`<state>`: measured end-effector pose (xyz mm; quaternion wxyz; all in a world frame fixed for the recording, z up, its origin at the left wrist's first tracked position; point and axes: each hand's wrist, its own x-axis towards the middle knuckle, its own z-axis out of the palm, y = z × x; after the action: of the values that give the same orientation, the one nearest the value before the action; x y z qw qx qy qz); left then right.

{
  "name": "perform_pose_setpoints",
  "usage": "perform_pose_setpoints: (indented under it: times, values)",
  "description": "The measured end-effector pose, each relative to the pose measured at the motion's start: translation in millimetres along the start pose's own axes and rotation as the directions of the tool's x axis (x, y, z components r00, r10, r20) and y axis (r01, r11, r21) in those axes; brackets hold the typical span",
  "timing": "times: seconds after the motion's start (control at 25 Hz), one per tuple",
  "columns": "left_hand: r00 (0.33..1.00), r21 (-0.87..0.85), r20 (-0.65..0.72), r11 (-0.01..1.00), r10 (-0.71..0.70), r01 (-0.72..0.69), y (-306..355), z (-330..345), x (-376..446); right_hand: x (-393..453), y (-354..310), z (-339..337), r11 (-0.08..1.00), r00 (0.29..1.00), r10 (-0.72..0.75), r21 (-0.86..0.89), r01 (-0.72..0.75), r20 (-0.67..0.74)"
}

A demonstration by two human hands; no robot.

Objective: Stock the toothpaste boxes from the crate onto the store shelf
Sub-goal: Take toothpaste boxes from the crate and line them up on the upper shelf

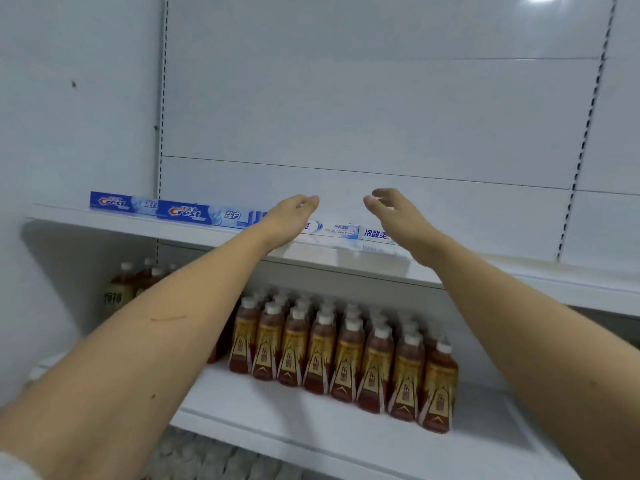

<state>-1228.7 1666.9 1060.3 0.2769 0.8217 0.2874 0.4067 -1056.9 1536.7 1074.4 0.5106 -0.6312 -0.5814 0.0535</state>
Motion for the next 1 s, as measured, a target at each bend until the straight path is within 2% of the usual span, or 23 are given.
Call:
perform_pose_setpoints:
  times: [0.12,0.28,0.56,0.76,1.0]
  values:
    - [0.990,-0.160,-0.137,0.985,0.037,-0.059,0,6,-32,-30,-11,13,0.983,0.999,-0.003,0.184,0.010,-0.035]
    - [0.981,-0.423,-0.171,0.906,-0.087,0.007,-14,28,-91,-78,2,48,0.926,0.999,-0.005,0.377,0.021,-0.043]
    - [0.918,-0.464,-0.090,0.832,-0.386,0.304,-60,89,-214,-182,93,101,0.854,0.966,0.179,0.458,-0.247,0.189]
    - [0.886,-0.386,-0.054,0.828,-0.460,0.406,-90,106,-281,-225,118,126,0.813,0.922,0.256,0.451,-0.367,0.290]
    - [0.824,-0.429,0.011,0.742,-0.566,0.515,-167,114,-323,-273,152,194,0.776,0.856,0.356,0.391,-0.495,0.376]
